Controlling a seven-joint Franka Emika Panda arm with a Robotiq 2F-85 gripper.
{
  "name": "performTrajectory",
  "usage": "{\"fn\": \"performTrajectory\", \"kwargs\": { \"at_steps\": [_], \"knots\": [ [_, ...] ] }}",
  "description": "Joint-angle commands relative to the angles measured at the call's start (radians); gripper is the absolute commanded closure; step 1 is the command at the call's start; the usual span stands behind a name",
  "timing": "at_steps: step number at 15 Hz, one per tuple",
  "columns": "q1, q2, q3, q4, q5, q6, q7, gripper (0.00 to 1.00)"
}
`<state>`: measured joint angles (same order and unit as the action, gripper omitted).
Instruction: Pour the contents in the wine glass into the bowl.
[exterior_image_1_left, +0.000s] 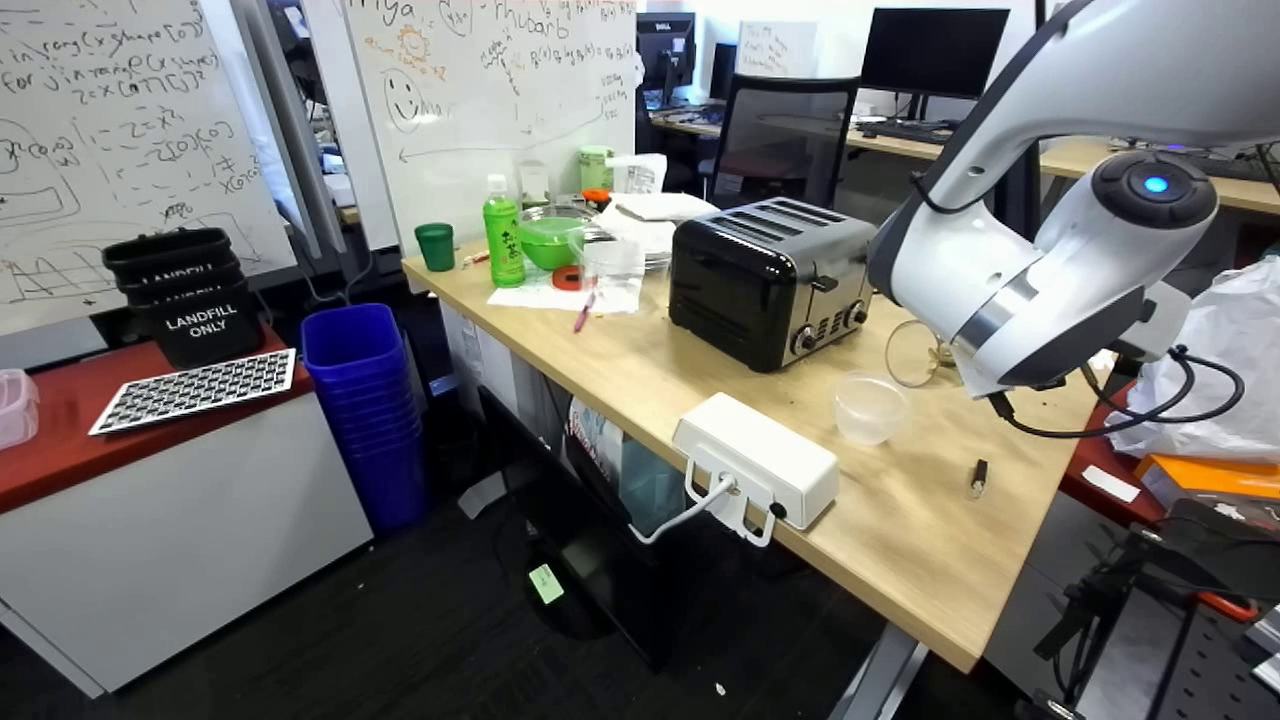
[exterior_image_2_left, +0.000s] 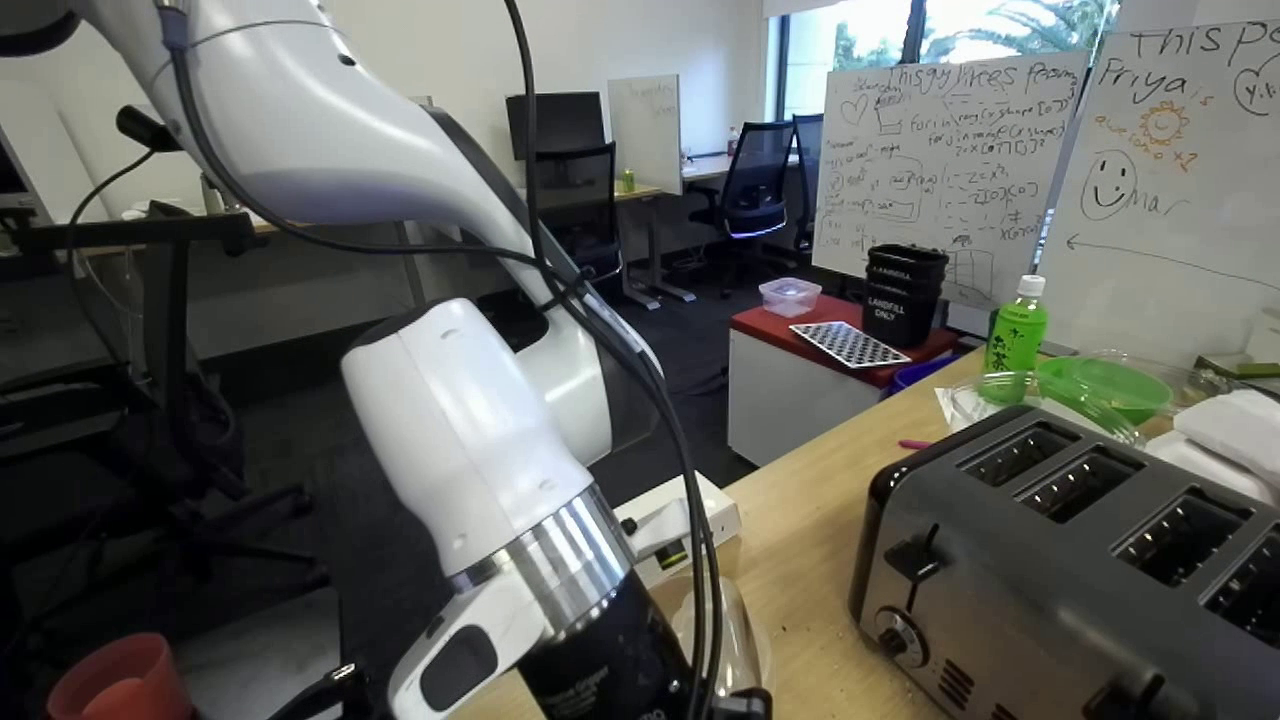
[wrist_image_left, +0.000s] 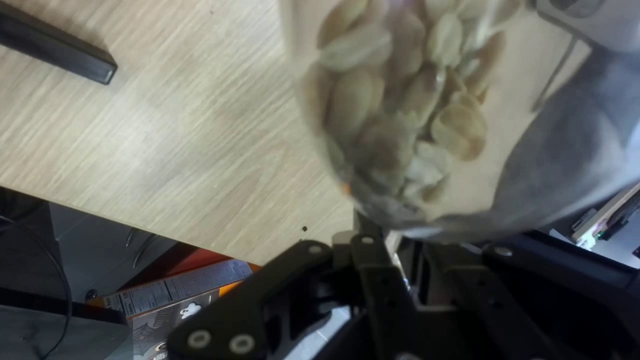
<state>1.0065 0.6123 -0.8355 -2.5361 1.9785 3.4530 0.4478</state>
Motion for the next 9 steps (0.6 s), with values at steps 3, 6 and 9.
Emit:
{"fn": "performTrajectory", "kwargs": {
  "at_steps": [3, 6, 9],
  "knots": [
    [0.019, 0.066, -0.021, 0.035, 0.078, 0.0, -0.073, 0.96],
    [0.023, 0.095, -0.028, 0.047, 0.108, 0.0, -0.101, 0.96],
    [0.034, 0.122, -0.042, 0.066, 0.13, 0.0, -0.119, 0.96]
  ]
}}
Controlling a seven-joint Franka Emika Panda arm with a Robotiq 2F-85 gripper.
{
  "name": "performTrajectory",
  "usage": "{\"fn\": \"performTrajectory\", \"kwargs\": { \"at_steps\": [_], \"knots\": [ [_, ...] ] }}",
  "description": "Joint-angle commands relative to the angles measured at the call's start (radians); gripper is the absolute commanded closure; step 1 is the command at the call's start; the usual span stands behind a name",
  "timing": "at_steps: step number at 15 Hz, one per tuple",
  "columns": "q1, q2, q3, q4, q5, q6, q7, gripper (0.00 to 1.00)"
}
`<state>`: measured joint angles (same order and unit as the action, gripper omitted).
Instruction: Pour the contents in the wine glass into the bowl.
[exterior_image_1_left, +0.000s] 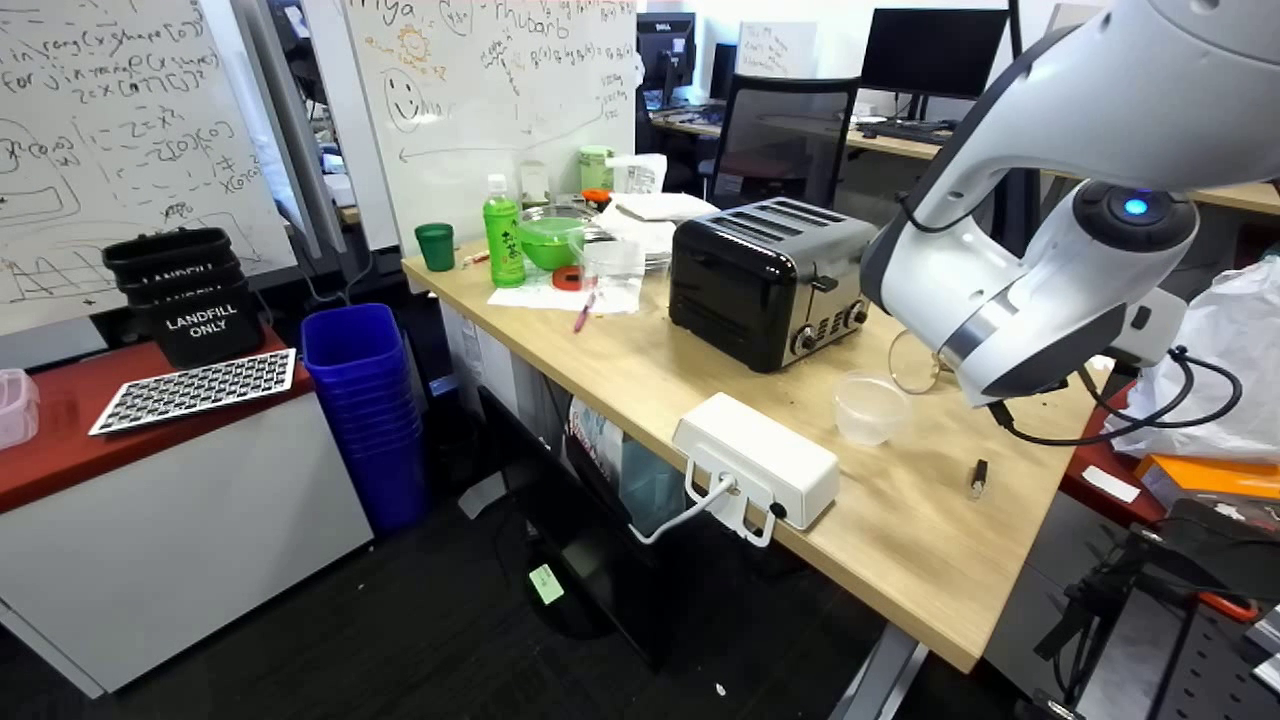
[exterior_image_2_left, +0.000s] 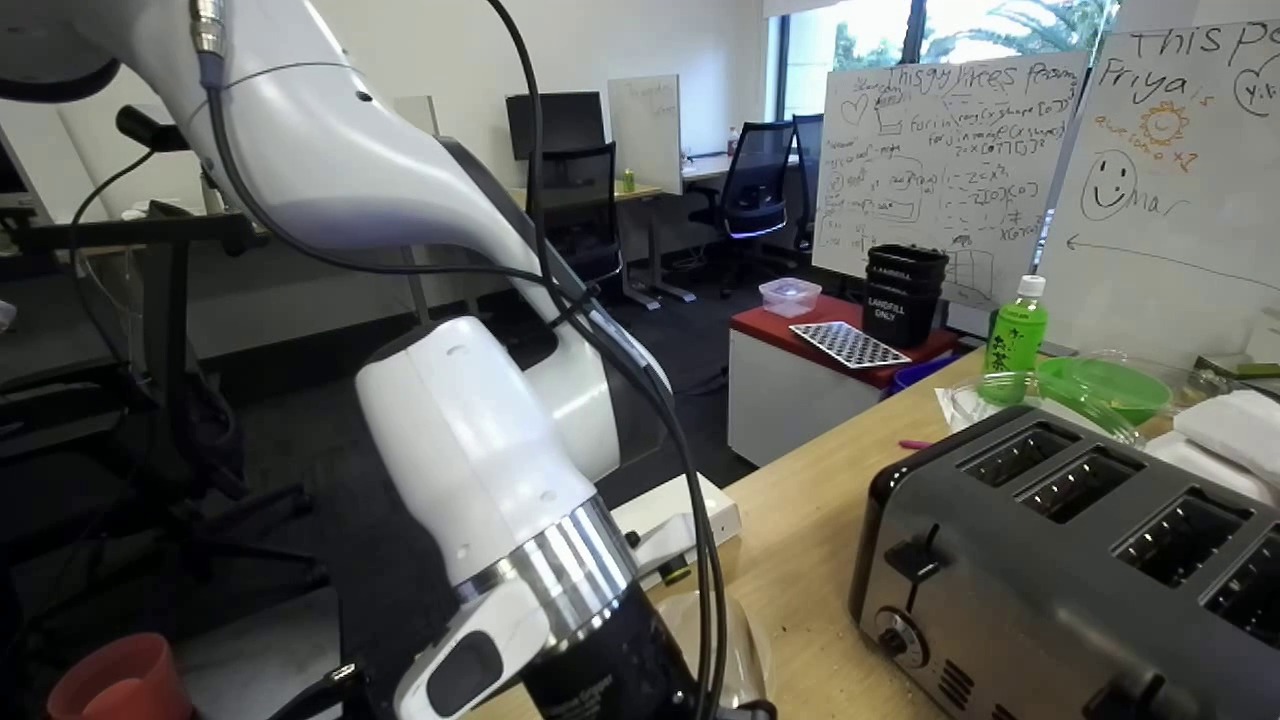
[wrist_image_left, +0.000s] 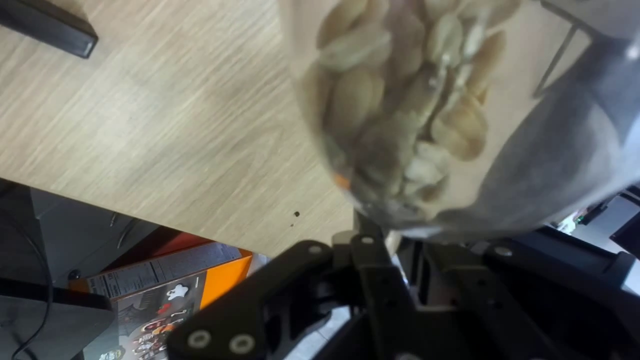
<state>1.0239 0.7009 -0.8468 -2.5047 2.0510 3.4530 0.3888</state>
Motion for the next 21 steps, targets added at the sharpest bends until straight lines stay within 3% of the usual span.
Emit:
{"fn": "performTrajectory", "kwargs": {
  "at_steps": [1, 21],
  "knots": [
    [0.021, 0.046, -0.039, 0.041, 0.065, 0.0, -0.068, 0.96],
    [0.122, 0.231, -0.142, 0.128, 0.23, 0.0, -0.258, 0.96]
  ]
}}
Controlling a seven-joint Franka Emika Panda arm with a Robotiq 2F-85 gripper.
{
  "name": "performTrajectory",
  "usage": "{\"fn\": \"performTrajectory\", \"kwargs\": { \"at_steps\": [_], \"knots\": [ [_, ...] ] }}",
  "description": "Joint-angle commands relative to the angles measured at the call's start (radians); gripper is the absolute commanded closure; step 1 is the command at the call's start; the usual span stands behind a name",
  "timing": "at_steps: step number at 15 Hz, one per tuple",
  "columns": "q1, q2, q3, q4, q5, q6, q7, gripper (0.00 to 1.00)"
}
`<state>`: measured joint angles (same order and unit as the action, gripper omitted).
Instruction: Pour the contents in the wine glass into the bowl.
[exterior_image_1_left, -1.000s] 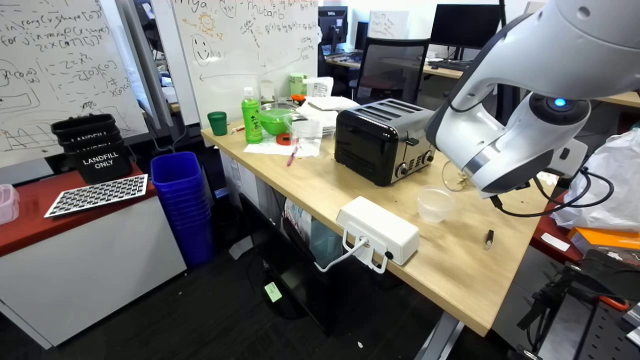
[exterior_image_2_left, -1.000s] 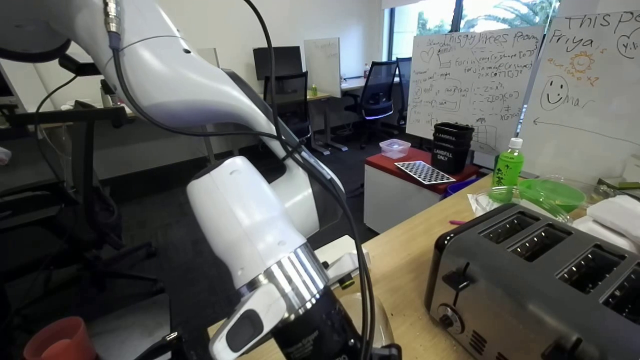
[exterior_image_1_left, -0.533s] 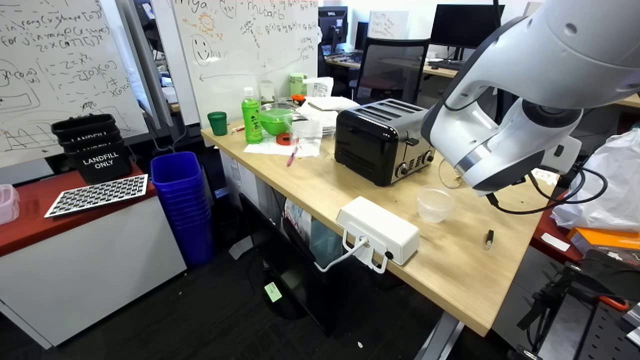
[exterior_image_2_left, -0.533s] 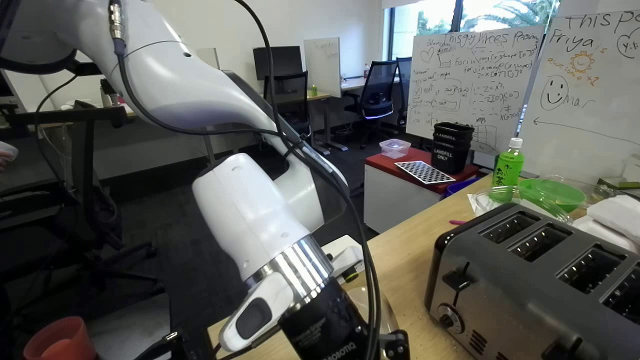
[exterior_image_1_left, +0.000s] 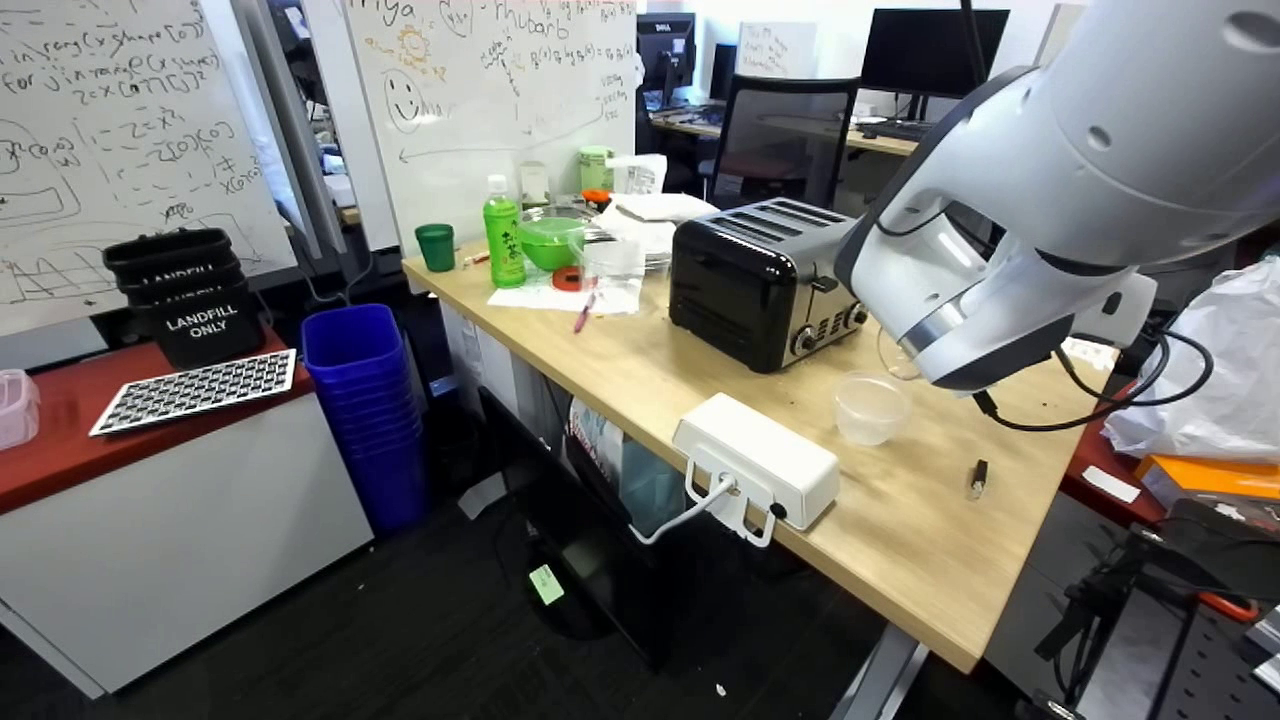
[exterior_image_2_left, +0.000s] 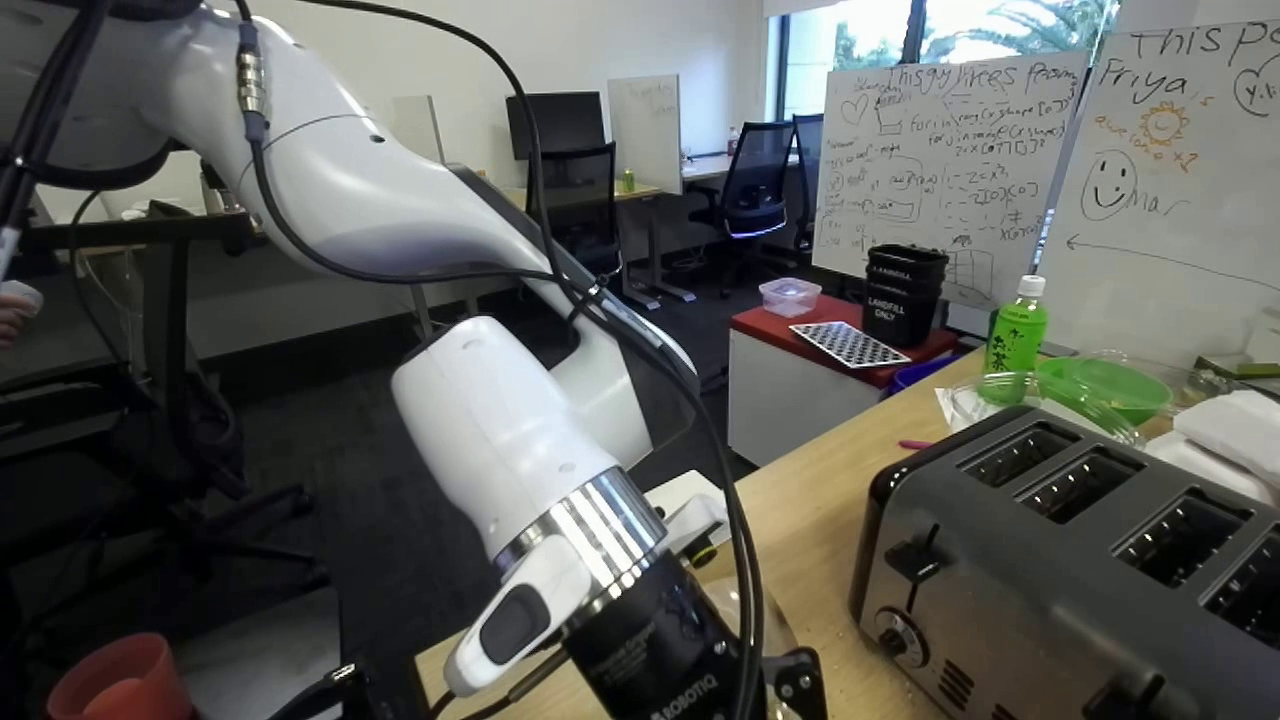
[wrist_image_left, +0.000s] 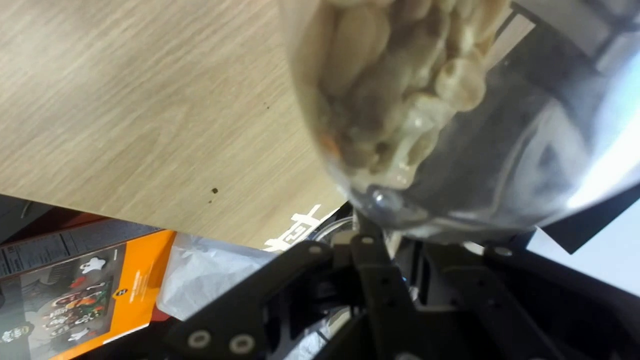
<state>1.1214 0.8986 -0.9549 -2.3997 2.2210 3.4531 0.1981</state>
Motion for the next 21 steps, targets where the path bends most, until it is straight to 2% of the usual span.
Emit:
{"fn": "performTrajectory", "kwargs": {
  "at_steps": [1, 13, 21],
  "knots": [
    [0.031, 0.04, -0.04, 0.025, 0.068, 0.0, -0.079, 0.96],
    [0.095, 0.137, -0.072, 0.072, 0.164, 0.0, -0.2, 0.96],
    [0.102, 0.19, -0.093, 0.096, 0.197, 0.0, -0.256, 0.96]
  ]
}}
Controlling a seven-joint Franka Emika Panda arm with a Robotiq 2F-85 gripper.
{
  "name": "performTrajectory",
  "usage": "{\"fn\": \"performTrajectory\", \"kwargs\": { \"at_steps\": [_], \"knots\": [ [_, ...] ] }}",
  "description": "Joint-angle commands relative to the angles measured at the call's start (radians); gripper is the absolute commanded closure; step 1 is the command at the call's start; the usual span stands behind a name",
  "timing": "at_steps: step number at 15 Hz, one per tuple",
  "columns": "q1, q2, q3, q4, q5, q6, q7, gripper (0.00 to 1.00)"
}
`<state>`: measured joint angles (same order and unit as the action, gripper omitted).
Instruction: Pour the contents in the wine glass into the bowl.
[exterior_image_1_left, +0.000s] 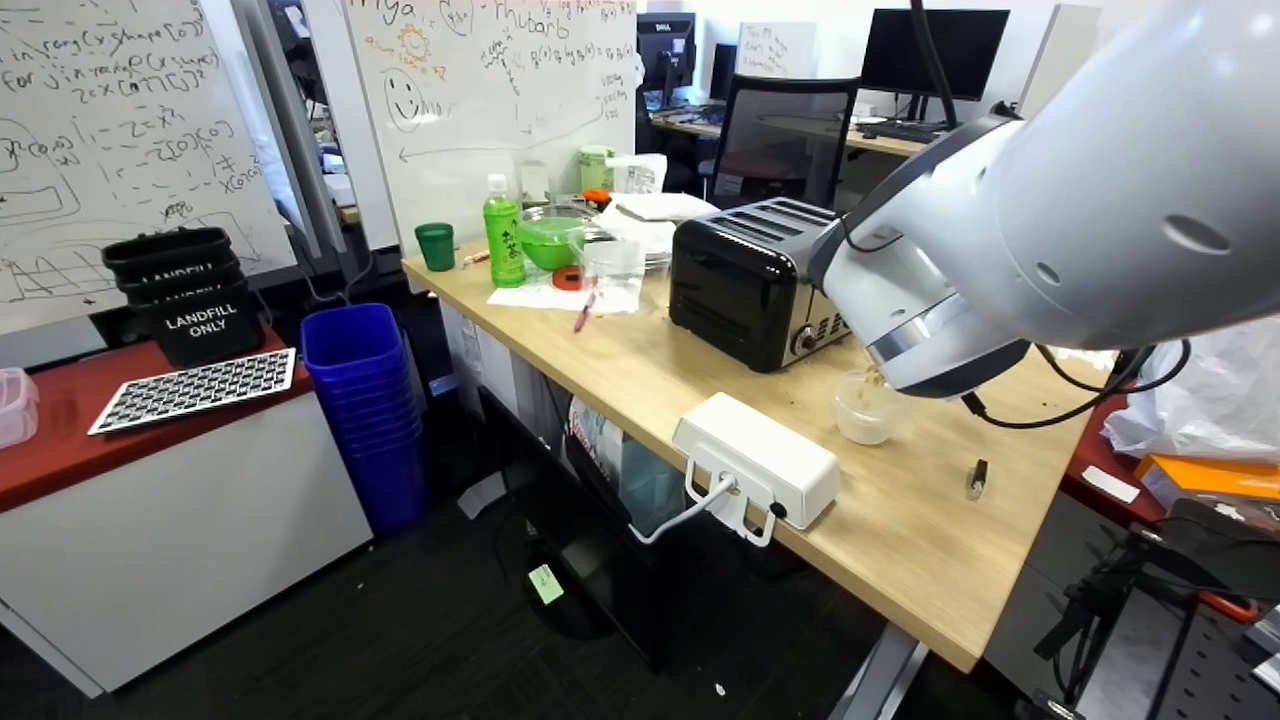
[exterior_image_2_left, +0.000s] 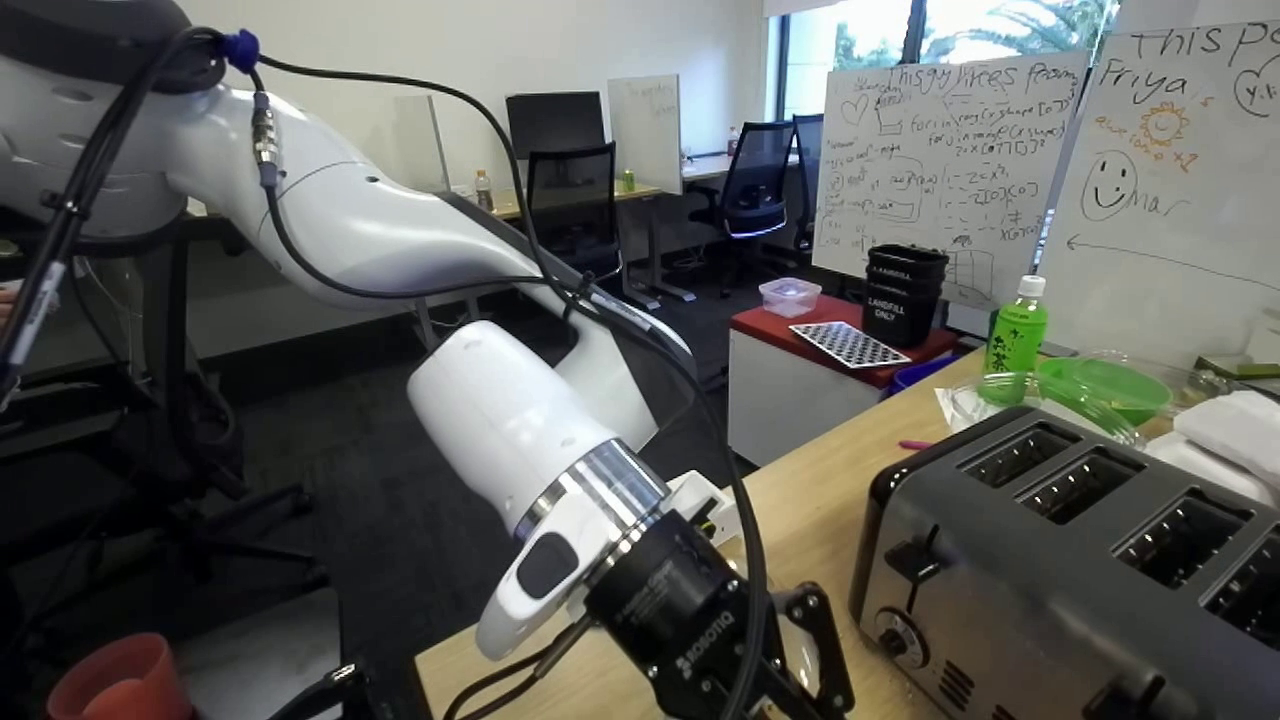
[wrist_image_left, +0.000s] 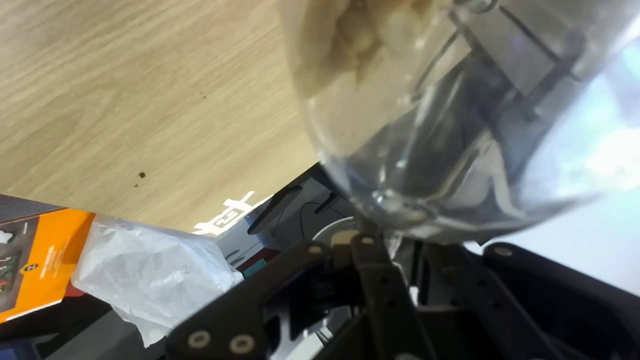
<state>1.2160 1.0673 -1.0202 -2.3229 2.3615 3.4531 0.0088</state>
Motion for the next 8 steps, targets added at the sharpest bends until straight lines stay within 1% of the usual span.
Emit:
{"fn": "performTrajectory", "kwargs": {
  "at_steps": [1, 8],
  "knots": [
    [0.009, 0.025, -0.031, 0.021, 0.062, 0.0, -0.074, 0.96],
    [0.014, 0.039, -0.038, 0.023, 0.086, 0.0, -0.113, 0.96]
  ]
}}
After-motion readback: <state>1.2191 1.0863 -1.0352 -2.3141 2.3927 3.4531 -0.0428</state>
